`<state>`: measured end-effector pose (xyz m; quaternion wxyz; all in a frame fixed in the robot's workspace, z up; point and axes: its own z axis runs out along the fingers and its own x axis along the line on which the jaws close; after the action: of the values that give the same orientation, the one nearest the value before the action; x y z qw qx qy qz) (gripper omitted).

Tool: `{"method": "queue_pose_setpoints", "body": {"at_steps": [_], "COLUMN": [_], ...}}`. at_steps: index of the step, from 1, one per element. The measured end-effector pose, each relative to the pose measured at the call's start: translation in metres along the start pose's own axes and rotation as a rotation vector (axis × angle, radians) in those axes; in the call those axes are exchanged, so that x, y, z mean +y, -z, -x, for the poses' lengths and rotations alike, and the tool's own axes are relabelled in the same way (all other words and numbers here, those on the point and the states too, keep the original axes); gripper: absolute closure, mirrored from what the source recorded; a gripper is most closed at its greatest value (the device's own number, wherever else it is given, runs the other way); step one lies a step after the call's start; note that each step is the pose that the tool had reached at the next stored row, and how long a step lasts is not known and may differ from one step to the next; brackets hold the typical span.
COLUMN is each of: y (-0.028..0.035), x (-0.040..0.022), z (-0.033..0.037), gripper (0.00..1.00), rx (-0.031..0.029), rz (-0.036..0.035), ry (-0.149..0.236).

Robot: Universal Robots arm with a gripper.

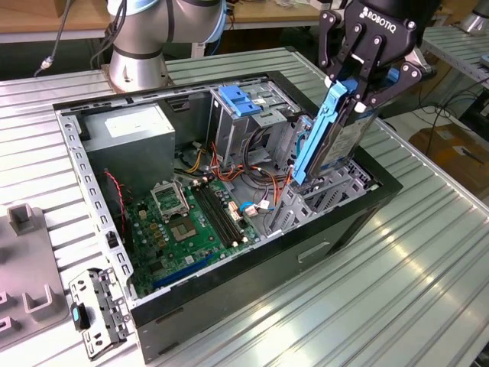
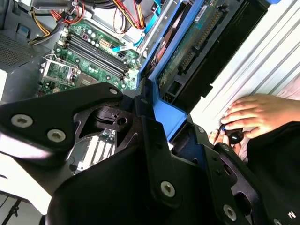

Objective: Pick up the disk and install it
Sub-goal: 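Insert the disk into the insertion slot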

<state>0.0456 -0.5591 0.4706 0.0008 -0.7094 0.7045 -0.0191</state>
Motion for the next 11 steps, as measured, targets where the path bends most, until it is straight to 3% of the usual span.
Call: {"method": "queue_pose_setpoints", "body": {"at_steps": [11], "y": [-0.0002], "x": [-0.0027], "z": [0.0000], "gripper": [0.63], "rx": [-0.0001], "rz": [0.0000], "ry": [0.000]}}
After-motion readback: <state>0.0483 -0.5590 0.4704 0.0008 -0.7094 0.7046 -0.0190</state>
